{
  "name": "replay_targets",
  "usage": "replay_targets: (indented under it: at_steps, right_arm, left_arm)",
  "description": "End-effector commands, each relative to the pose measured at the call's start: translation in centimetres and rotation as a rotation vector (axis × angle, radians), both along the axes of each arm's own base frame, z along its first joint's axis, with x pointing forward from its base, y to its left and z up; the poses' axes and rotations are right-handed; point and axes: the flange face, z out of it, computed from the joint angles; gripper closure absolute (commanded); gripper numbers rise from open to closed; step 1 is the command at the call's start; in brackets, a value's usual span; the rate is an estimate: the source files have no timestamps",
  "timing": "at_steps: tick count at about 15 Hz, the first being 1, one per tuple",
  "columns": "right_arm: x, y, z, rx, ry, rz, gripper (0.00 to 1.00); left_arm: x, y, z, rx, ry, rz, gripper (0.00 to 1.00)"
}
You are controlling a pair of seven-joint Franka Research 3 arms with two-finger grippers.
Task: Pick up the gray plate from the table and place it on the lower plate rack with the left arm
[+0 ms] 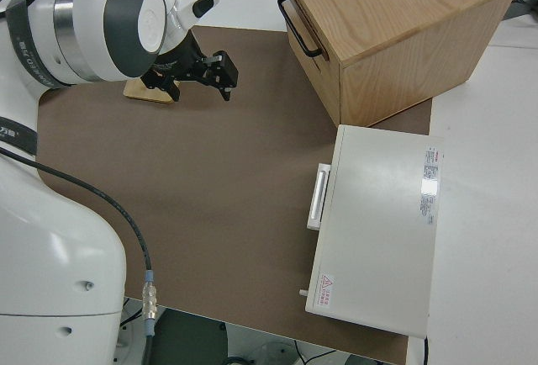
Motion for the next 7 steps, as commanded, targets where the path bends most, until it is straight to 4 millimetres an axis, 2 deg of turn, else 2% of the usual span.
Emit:
replay_targets:
  at_steps: [1,7]
  right_arm:
    - [-0.18,-0.13,0.36,-0.002,0.004,-0.014,0.017]
    - [-0.22,-0.12,0.44,-0.003,0.002,-0.014,0.017]
  left_arm:
    - [-0.63,-0.71,0.30,-0.056,-0.002,0.011,0.00]
    - [-0.47,-1.30,0.40,-0.013,-0.005,0.076,0.00]
